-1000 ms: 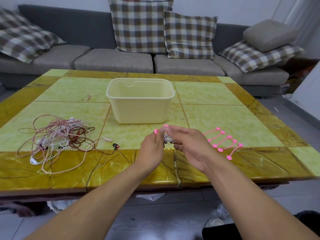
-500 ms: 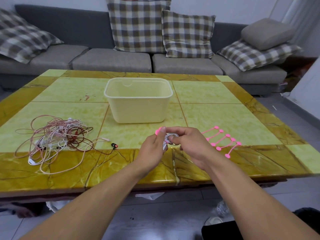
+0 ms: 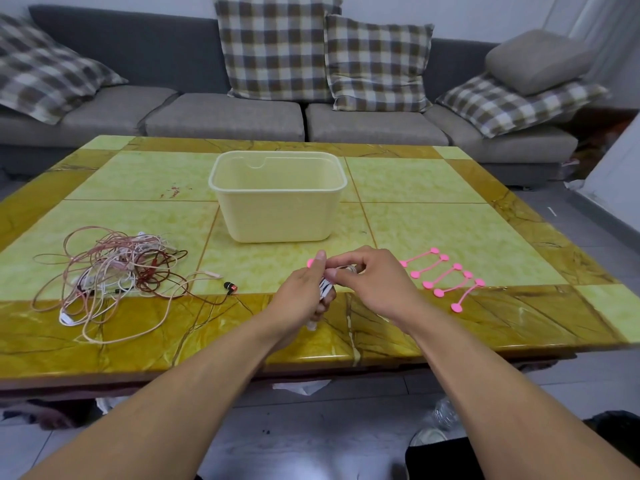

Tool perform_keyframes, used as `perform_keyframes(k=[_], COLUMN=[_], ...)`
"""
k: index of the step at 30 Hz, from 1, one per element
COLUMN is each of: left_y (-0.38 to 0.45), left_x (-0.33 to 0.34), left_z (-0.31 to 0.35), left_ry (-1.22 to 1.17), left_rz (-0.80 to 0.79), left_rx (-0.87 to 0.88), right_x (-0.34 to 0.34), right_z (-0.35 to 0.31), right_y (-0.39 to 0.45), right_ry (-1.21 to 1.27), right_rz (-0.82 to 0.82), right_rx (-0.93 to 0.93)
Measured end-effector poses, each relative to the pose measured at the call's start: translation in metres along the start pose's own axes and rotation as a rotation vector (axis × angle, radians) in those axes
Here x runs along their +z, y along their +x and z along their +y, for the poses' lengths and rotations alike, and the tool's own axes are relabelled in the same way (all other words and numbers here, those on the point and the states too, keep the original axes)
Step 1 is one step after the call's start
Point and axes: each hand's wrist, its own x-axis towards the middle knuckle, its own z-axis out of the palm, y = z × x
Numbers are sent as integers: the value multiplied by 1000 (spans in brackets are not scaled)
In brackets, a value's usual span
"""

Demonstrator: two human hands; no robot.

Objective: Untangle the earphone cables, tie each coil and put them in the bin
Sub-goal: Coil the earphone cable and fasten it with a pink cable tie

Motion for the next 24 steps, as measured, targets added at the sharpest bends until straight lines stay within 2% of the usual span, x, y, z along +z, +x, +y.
perform_keyframes(k=[6, 9, 12, 17, 20, 22, 24], left_y=[-1, 3, 6, 8, 8, 8, 10], left_x=[2, 1, 1, 1, 3, 3, 2], left_z=[5, 3, 6, 13, 17, 21, 24], left_ry=[66, -205, -459, -583, -641, -775, -862], left_rz=[-18, -17, -36, 27, 130, 201, 247], left_rx=[-47, -152, -288, -347, -295, -268, -238], right_x=[-1, 5, 10, 14, 20, 25, 29], right_z=[3, 10, 16, 17, 12, 6, -5], right_y=[1, 4, 9, 8, 4, 0, -6], right_ry=[-40, -192, -335, -484, -446, -362, -148], right_rz=[58, 167, 267, 279, 325, 380, 364], right_rx=[2, -130, -349, -548, -566, -535, -341])
